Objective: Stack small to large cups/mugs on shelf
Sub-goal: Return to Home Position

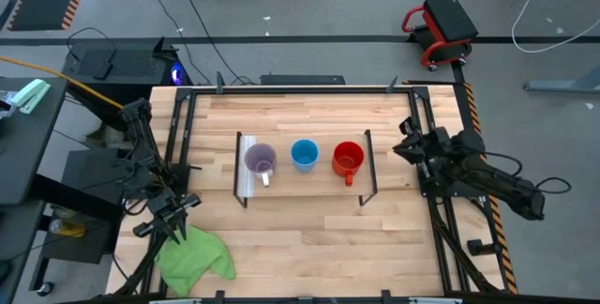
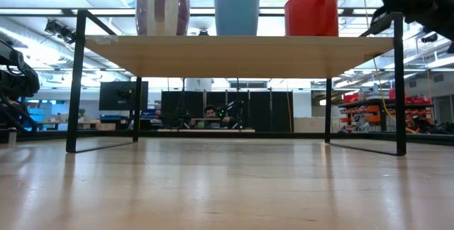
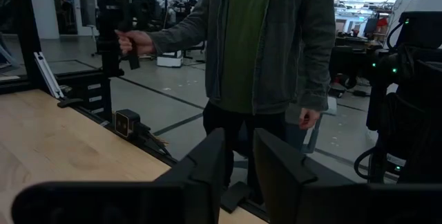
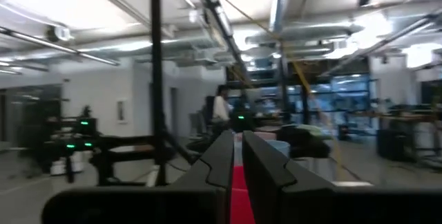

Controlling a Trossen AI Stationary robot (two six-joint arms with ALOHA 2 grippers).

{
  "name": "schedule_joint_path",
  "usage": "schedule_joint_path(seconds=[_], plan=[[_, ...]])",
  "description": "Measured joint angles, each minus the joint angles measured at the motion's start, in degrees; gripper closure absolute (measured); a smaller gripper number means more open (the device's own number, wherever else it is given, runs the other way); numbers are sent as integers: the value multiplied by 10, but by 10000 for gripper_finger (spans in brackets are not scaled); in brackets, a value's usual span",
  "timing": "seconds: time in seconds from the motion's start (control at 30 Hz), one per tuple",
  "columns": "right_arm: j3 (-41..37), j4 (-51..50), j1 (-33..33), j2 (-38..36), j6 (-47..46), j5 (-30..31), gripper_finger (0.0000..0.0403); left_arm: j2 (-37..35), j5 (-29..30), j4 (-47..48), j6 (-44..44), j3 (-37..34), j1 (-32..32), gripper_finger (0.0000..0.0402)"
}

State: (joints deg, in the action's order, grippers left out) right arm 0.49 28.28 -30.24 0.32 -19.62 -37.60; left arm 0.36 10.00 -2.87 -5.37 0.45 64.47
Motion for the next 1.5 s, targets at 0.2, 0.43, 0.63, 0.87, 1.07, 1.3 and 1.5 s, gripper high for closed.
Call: schedule_joint_path(seconds=[0.2,0.43,0.63,0.87,1.07,1.3,1.5], plan=[[0,-94,0,0,47,47,364,0,0,0,0,0,0,317],[0,-162,0,0,82,90,364,0,0,0,0,0,0,311],[0,-185,0,0,118,92,364,0,0,0,0,0,0,319],[0,-236,0,0,150,92,364,0,0,0,0,0,0,312],[0,-236,0,0,123,90,364,0,0,0,0,0,0,314],[0,-236,0,0,47,90,364,0,0,0,0,0,0,317],[0,-236,0,0,19,90,364,0,0,0,0,0,0,311]])
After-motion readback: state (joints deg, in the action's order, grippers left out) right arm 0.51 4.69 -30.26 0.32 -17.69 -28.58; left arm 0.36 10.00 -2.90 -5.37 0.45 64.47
